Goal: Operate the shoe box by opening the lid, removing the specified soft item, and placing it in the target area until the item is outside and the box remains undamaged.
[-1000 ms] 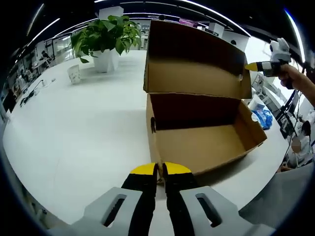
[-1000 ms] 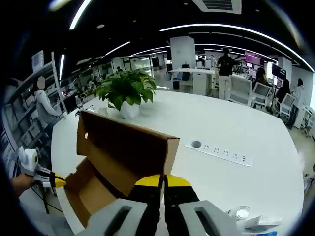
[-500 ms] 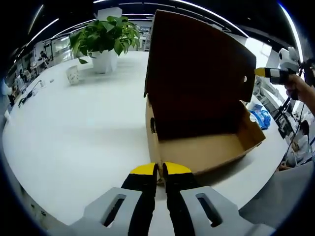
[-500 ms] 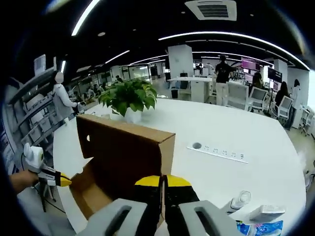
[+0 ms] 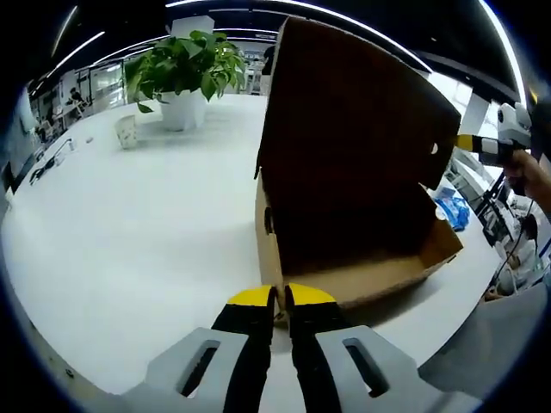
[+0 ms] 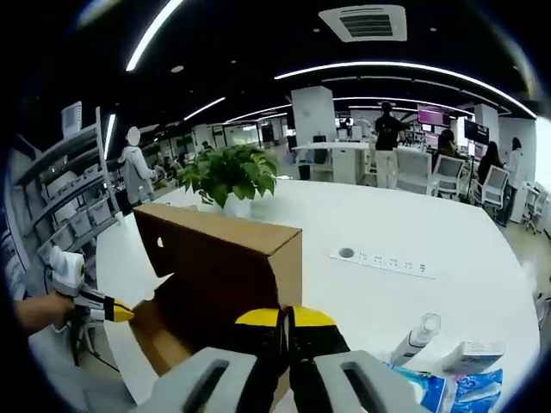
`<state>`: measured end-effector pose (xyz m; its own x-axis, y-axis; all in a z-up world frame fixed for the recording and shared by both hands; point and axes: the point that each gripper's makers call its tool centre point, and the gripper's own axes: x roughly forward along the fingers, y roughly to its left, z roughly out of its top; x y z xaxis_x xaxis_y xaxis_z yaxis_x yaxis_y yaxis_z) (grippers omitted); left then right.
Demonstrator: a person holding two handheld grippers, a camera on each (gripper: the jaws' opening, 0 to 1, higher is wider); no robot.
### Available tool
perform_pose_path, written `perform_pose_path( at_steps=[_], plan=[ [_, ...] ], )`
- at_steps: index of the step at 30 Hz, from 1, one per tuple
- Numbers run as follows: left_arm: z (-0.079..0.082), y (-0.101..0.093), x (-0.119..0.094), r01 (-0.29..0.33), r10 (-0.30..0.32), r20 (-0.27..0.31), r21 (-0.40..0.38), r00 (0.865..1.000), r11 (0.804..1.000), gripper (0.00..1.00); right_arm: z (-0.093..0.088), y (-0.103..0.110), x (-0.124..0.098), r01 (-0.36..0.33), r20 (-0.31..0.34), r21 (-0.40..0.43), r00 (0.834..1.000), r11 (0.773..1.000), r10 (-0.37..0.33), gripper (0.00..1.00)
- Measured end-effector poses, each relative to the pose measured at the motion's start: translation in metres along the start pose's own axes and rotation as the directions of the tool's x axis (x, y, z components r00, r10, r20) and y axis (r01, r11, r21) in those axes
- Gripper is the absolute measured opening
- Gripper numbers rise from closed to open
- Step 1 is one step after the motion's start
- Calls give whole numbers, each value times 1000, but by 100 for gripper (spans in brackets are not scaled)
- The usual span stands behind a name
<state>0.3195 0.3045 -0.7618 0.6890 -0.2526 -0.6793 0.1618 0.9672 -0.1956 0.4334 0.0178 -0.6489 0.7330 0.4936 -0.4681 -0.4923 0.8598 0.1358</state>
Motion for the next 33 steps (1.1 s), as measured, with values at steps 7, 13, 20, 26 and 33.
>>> perform_pose_path(
  at_steps=[7,13,20,26,33],
  plan=[
    [0,0,0,11,-11,5,-5,1000,1000,4,-9,3,-6,-1,19,20,1000,1000,0,0],
    [1,0,-1,23,-23,11,-10,1000,1000,5,-15,6,-9,5,24,21,1000,1000,-6,0],
    [13,2,-7,12,-13,48,13,999,1000,8,-23,10,-16,3,22,23,1000,1000,-3,0],
    [27,2,-13,12,-15,83,37,996,999,9,-32,16,-23,0,18,22,1000,1000,0,0],
    [49,-1,-23,18,-29,146,77,989,997,12,-41,22,-27,-9,18,11,1000,1000,9,2]
  ],
)
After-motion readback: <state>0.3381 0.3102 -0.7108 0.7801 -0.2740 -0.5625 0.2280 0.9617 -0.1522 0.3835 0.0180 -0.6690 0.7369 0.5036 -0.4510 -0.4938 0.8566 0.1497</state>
